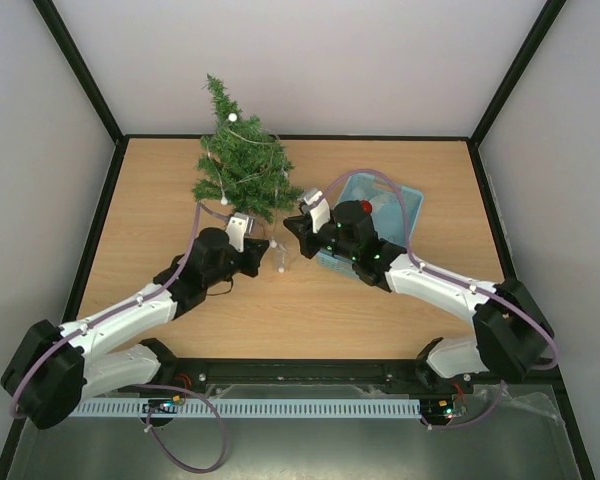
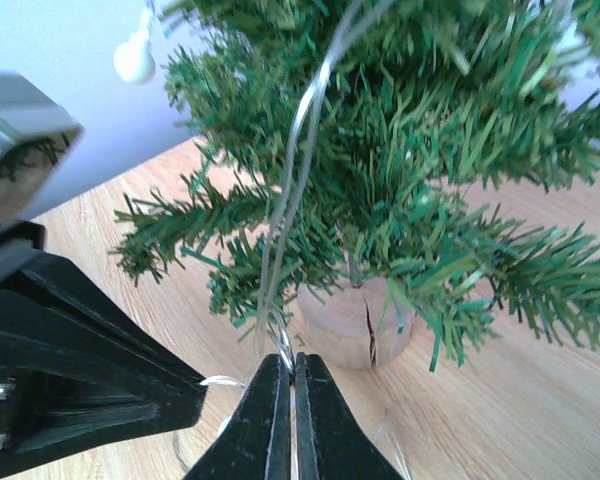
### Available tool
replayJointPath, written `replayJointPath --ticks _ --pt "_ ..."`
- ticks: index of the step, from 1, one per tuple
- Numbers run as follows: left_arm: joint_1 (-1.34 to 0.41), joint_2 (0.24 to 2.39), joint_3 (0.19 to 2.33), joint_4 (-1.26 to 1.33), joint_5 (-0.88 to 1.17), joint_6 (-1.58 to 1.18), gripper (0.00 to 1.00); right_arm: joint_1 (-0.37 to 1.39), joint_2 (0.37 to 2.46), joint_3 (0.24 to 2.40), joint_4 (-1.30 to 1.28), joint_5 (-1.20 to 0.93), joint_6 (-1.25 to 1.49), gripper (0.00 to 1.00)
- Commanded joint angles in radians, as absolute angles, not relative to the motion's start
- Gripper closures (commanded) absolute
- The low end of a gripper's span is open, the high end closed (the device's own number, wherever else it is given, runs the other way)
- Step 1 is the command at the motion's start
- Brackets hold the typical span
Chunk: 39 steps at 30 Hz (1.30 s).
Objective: Decorate the small christmas tree
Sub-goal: Wrap the decoration item around the Christmas tree.
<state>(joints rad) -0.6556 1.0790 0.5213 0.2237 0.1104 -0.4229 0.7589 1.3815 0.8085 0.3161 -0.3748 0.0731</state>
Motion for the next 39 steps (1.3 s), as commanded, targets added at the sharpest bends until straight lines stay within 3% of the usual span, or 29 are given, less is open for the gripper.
replayJointPath --ticks 1,9,14,23,39 --pt "-0.639 1.096 0.545 0.186 0.059 -0.421 0.98 0.759 1.314 0.803 0.344 -0.356 0.064 0.98" --pt "-0.612 1.085 0.547 0.167 0.058 -0.436 0.98 0.759 1.292 0.754 0.295 -0.352 0.042 0.98" --pt "-0.595 1.063 0.549 0.152 0.055 -0.437 0.98 0.759 1.296 0.740 0.216 -0.213 0.026 0.98" --pt "-0.576 1.050 0.554 0.140 0.062 -0.436 0.98 0.759 1.248 0.721 0.258 -0.245 0.028 0.98" --pt "-0.563 0.945 0.573 0.264 0.270 -0.500 0.98 0.759 1.337 0.690 0.359 -0.266 0.048 0.98"
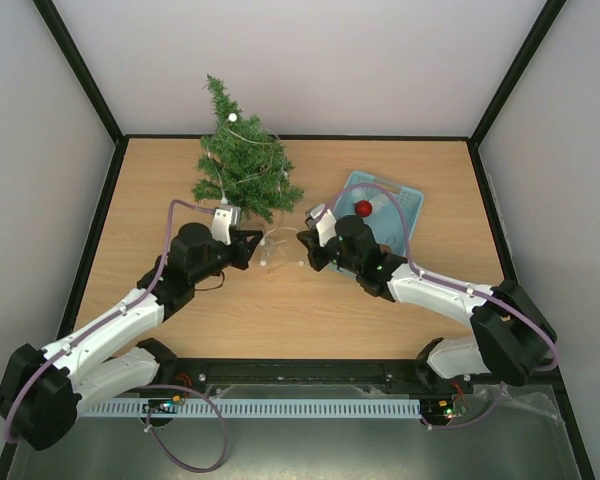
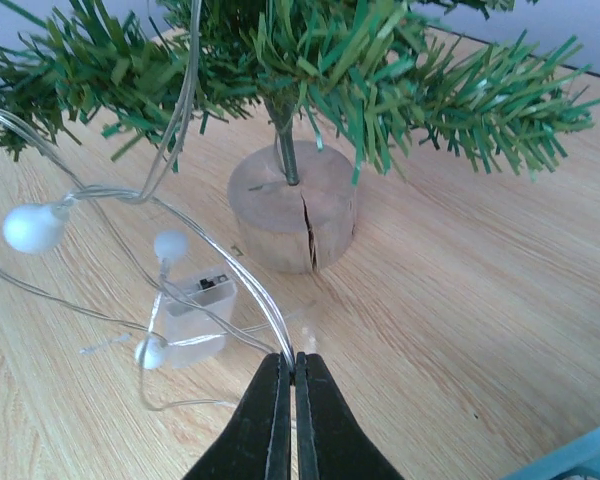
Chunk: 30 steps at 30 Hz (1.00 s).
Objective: Decorate the small christmas tree
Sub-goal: Wrap the decoration item around the Christmas tree.
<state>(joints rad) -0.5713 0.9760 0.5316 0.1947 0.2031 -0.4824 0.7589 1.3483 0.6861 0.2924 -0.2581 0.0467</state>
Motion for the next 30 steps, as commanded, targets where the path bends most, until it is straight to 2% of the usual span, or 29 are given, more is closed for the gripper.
replayJointPath --ticks 1,6,13,20,30 --pt "-0.563 0.943 0.573 0.274 0.280 -0.501 0.98 0.760 1.335 0.690 0.365 -0.276 0.040 0.98" --pt "-0.559 0.961 0.572 0.321 0.358 -0.505 0.98 0.763 1.322 0.719 0.367 -0.324 0.013 0.98" --pt "-0.559 0.981 0.577 0.292 0.342 -0.482 0.98 0.788 1.242 0.719 0.398 -0.438 -0.053 0.98" --pt "-0.547 0.997 0.609 0.172 0.247 -0.462 0.98 0.787 1.166 0.645 0.507 -0.439 -0.059 0.98" --pt "-0.507 1.003 0.627 0.073 0.184 -0.457 0.98 0.788 1.109 0.594 0.530 -0.474 -0.104 0.98"
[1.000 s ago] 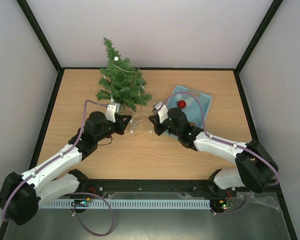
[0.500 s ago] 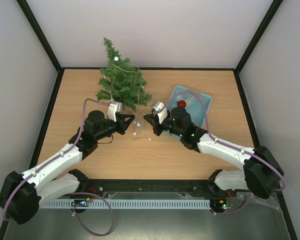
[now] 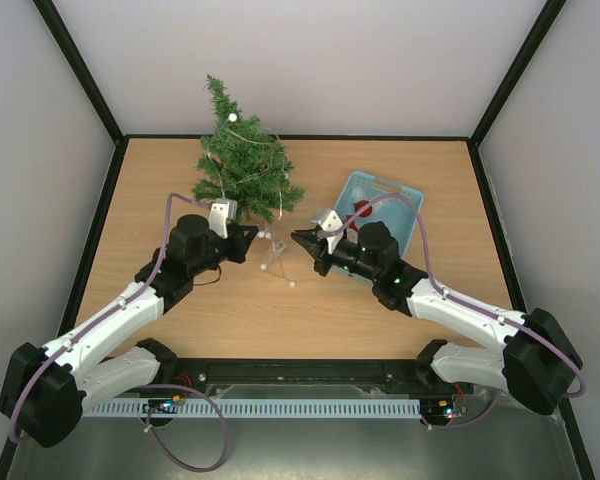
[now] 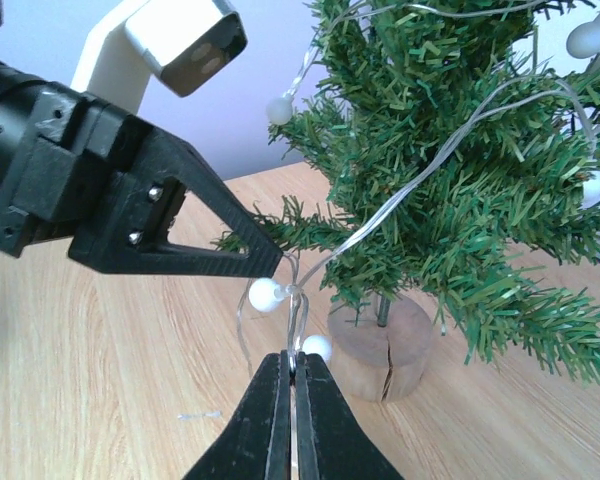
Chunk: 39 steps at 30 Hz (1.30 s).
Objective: Decorate the small christmas tree
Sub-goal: Wrap the decoration item around the Christmas tree.
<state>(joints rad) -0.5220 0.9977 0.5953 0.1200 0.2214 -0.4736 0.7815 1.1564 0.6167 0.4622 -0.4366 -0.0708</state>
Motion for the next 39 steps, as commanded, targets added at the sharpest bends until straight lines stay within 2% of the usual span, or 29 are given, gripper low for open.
replayJointPath --ticks 1,8,20,25,29,39 --pt "-0.505 1.004 0.624 0.072 0.185 -0.455 0.98 0.787 1.100 0.588 0.540 -0.485 -0.104 0.98" --pt "-0.500 1.006 0.612 0.087 0.201 -0.438 0.98 0.788 1.073 0.558 0.625 -0.478 -0.066 0.98" --pt "-0.499 0.976 0.615 0.250 0.399 -0.445 0.98 0.788 1.190 0.673 0.451 -0.509 -0.177 0.98" --pt "-0.483 0.940 0.621 0.241 0.382 -0.464 0.98 0.787 1.200 0.672 0.369 -0.389 -0.200 0.98" --pt "-0.451 0.886 0.606 0.275 0.416 -0.514 0.98 0.788 1.243 0.656 0.339 -0.251 -0.108 0.98" --pt "-0.402 0.846 0.558 0.409 0.512 -0.644 0.97 0.788 1.248 0.612 0.372 -0.241 -0.180 0.98"
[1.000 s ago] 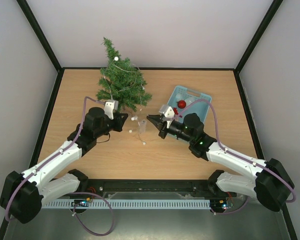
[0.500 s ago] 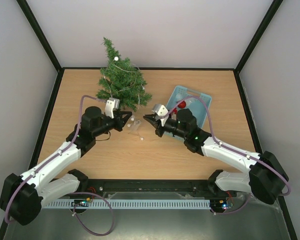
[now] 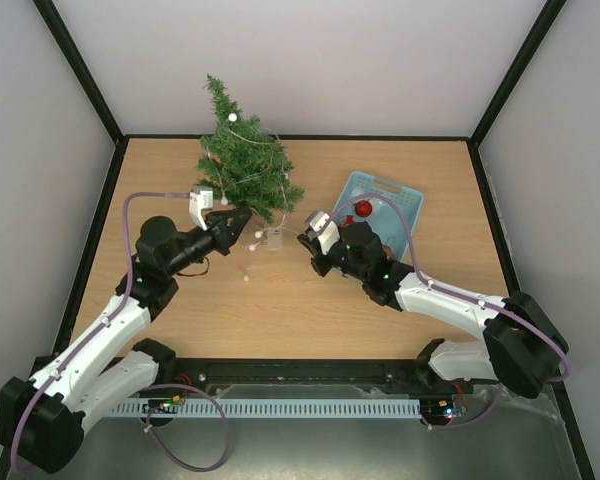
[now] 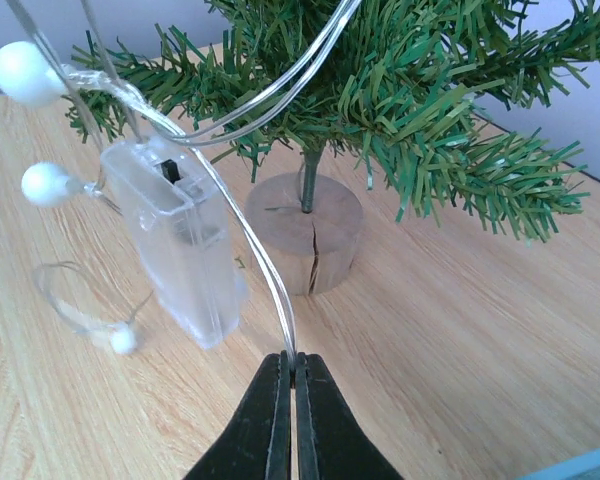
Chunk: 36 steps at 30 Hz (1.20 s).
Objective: Decorate the small christmas tree
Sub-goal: Wrap the decoration item around the Christmas tree.
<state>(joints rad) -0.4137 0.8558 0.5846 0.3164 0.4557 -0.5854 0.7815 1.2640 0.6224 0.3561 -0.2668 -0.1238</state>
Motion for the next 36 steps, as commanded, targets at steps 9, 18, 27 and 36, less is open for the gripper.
replayJointPath --ticks 9,18,27,36 --pt "-0.402 0.874 0.548 0.439 0.512 -0.658 0.98 0.793 1.228 0.578 0.520 -0.373 -0.320 0.98" --pt "-0.399 0.881 0.562 0.357 0.430 -0.605 0.98 0.819 1.209 0.546 0.461 -0.399 -0.470 0.98" --pt "-0.374 0.880 0.577 0.263 0.368 -0.576 0.98 0.848 1.120 0.463 0.572 -0.276 -0.486 0.98" --pt "-0.345 0.884 0.610 0.122 0.308 -0.538 0.98 0.848 1.087 0.454 0.600 -0.204 -0.464 0.98"
